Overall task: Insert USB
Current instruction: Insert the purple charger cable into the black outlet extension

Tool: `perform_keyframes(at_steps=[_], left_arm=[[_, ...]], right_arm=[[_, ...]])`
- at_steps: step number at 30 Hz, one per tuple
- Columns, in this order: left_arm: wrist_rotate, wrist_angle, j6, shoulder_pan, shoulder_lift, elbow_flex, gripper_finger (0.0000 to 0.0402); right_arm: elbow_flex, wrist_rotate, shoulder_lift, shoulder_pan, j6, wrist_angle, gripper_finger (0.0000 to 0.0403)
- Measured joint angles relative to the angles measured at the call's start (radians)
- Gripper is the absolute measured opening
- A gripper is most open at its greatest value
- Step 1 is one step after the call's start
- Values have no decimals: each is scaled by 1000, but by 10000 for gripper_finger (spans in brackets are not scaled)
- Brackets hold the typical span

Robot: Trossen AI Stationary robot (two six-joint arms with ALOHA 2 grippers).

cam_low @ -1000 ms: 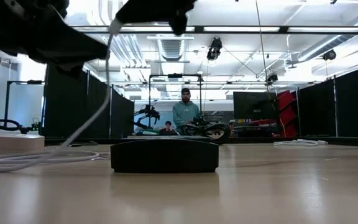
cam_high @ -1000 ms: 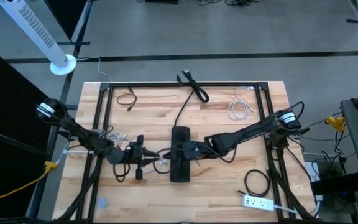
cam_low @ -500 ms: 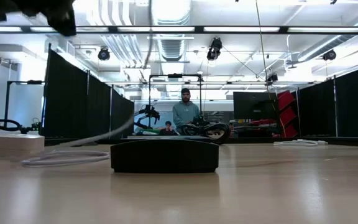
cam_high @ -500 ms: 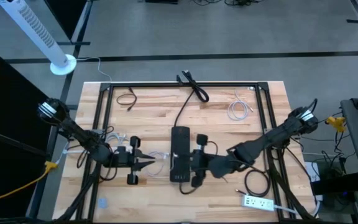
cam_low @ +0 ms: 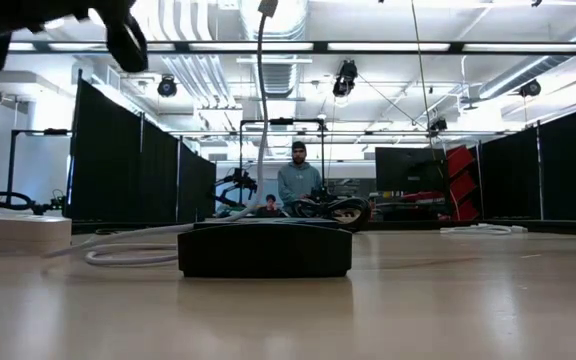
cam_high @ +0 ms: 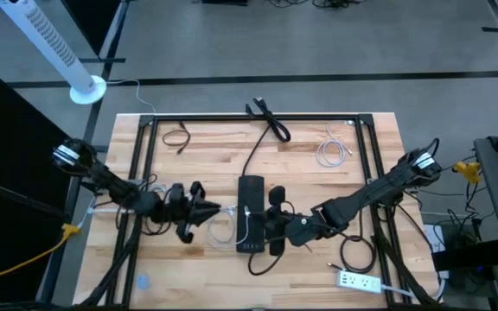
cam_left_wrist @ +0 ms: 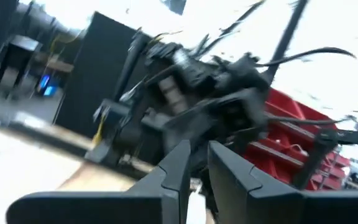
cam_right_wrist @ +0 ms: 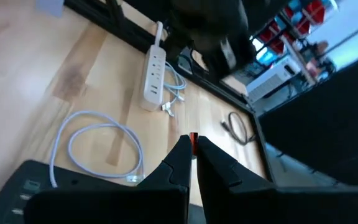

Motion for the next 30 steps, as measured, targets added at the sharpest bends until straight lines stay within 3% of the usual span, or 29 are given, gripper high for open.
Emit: perform_keyframes(at_steps=[4, 12, 15, 20, 25, 30], left_arm=[[41, -147, -164, 75, 0, 0, 45], [442, -217, -176, 246, 0, 2, 49], [487, -217, -140, 271, 0, 2, 67], [442, -221, 138, 264, 0, 2, 121], [403, -224, 608, 240, 0, 2, 173], [409, -232, 1001, 181, 0, 14, 197]], right_arm=[[0, 0, 1, -3, -71, -1, 0], [11, -2, 2, -3, -245, 0, 0], [24, -2, 2, -3, -276, 0, 0], [43, -74, 2, -18, -108, 0, 0], [48, -160, 2, -47, 87, -2, 0], [48, -164, 3, -70, 134, -7, 0]])
